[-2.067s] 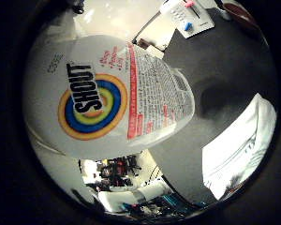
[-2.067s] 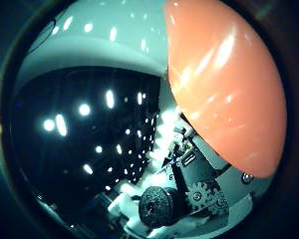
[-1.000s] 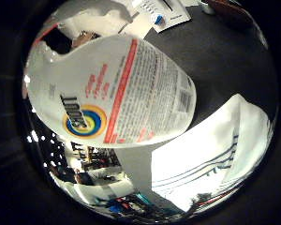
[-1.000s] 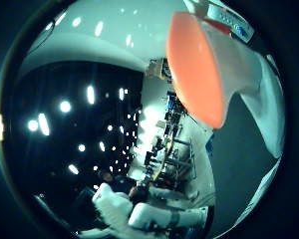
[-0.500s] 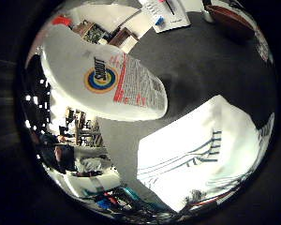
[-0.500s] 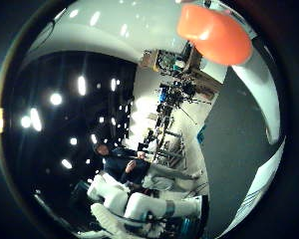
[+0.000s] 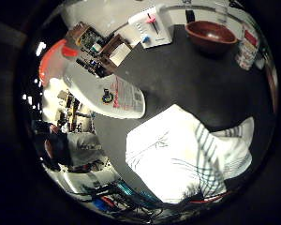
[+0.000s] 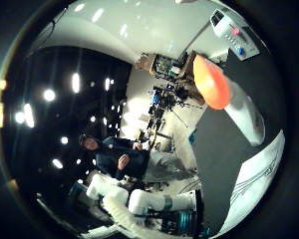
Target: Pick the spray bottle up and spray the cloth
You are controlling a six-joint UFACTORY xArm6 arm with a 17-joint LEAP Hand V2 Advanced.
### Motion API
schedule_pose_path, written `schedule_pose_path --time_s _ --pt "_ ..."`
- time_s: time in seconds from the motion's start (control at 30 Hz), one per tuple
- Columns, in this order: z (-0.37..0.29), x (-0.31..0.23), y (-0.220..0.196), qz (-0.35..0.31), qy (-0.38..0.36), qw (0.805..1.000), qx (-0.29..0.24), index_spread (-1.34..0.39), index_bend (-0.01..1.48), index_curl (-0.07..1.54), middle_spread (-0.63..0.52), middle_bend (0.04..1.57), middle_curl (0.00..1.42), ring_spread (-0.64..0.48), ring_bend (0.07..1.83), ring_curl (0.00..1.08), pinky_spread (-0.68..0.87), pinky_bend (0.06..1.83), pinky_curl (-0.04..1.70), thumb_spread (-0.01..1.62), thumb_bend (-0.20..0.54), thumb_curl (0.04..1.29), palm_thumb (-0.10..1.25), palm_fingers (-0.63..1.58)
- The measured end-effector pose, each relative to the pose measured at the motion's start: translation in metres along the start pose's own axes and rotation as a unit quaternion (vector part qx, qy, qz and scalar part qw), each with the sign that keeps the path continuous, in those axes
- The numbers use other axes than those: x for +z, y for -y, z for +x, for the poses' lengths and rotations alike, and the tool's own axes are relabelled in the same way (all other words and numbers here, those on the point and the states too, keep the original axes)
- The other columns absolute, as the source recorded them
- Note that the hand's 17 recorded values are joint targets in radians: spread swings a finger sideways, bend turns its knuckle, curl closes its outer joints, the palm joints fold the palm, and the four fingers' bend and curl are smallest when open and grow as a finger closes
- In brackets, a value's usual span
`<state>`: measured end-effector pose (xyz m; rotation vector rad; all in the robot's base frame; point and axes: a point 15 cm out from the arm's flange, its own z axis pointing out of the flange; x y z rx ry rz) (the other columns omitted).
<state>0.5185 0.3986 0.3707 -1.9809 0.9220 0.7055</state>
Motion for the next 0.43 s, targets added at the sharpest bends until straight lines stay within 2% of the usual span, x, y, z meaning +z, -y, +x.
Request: schedule_pose_path --time_s 0.27,0.43 --pt "-0.013 -0.030 0.000 -0.005 -0.048 0.998 -0.035 -0.29 0.16 0.22 0.20 0.14 0.13 0.38 0.18 0.18 0.53 0.57 0.29 0.72 -0.041 0.36 0.15 -0.14" --pt "-0.006 -0.054 -0.006 0.000 -0.069 0.997 -0.037 -0.30 0.16 0.23 0.20 0.14 0.13 0.38 0.18 0.16 0.53 0.54 0.29 0.72 -0.040 0.36 0.16 -0.14"
